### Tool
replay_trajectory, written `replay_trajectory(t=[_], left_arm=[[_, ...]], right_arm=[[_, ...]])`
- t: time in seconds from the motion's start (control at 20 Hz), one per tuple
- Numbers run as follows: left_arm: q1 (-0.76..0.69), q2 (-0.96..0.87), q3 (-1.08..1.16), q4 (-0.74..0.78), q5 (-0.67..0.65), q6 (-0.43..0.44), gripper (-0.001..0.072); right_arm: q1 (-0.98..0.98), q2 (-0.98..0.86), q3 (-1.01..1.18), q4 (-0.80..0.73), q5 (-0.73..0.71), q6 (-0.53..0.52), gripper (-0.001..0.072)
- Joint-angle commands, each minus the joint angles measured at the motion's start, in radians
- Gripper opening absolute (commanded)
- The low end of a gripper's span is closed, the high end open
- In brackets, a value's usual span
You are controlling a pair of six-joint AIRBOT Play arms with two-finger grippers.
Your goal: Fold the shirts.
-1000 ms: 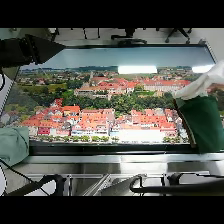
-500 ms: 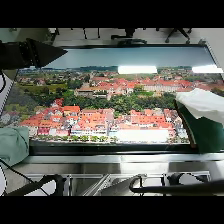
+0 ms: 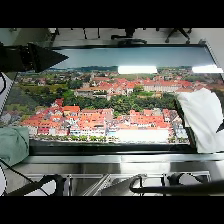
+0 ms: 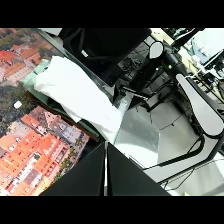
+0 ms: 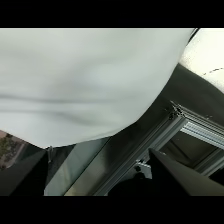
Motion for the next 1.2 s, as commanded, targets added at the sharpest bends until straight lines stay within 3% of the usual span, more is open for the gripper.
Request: replay_trajectory(t=[0.0,0.05,0.15,0.25,0.35,0.4,0.55,0.85,1.15], left_arm=[[0.000,-0.001,0.000,0.000,0.003,0.002,0.0015],[0.000,-0.001,0.000,0.000,0.008,0.002,0.0015],[0.000,-0.001,0.000,0.000,0.033,0.002,0.0015],[0.003,-0.001,0.000,0.001,0.057,0.002,0.0014],[0.002,0.001,0.000,0.042,0.026,0.001,0.0012],[-0.014,0.011,-0.011,0.112,0.009,-0.007,0.0011],[-0.082,0.123,-0.195,0.256,0.048,-0.015,0.0012],[-0.269,0.380,-0.679,0.405,0.291,-0.005,0.0012],[-0.342,0.511,-0.885,0.443,0.420,-0.007,0.0013]], right_arm=[[0.001,-0.047,0.049,0.023,0.015,-0.040,0.0655],[0.001,-0.057,0.095,0.074,0.008,-0.051,0.0634],[0.003,-0.065,0.163,0.265,-0.067,-0.096,0.0247],[0.003,-0.058,0.176,0.566,-0.183,-0.174,0.0017],[0.031,-0.050,0.176,0.801,-0.214,-0.262,0.0020],[0.072,-0.039,0.174,0.821,-0.214,-0.296,0.0020],[0.280,0.046,0.085,0.726,-0.255,-0.354,0.0020],[0.727,0.227,-0.277,0.632,-0.544,-0.352,0.0020],[0.862,0.234,-0.358,0.632,-0.580,-0.352,0.0020]])
